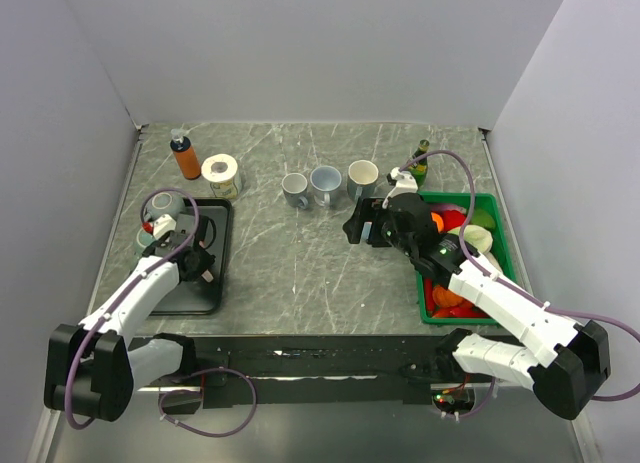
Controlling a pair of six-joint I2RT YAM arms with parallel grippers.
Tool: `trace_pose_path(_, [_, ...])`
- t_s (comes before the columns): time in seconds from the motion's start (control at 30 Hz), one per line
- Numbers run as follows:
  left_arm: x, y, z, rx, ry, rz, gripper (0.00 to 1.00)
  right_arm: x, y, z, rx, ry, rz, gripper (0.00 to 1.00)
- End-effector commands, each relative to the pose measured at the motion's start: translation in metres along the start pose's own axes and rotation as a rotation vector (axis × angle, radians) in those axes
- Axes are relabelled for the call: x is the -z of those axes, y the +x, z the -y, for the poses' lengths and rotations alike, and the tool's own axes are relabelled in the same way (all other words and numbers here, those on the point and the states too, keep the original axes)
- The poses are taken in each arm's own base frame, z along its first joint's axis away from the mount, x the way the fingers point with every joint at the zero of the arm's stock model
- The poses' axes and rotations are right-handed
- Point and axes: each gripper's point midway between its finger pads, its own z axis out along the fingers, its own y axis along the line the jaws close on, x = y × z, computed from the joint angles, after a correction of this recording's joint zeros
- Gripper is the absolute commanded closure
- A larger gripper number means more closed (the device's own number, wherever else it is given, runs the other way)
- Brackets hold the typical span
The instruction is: Turn the mug right side up
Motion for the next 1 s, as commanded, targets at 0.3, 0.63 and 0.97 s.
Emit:
trace_pose_path(0.3, [0.016, -0.019, 0.016, 0.037, 0.040, 0.057, 0.99, 0.004, -0.014, -0.008, -0.004, -0.037, 0.045, 0.08])
trace_pose_path(0.63, [0.109, -0.040, 0.089, 0.033, 0.463, 0.074, 0.99, 0.019, -0.024, -0.032, 0.011, -0.169, 0.069, 0.00])
trace_pose_path(0.97, [0.275, -0.059, 0.173, -0.058, 1.291, 0.101, 0.99, 0.059, -0.027, -0.115, -0.095, -0.671, 0.061, 0.00])
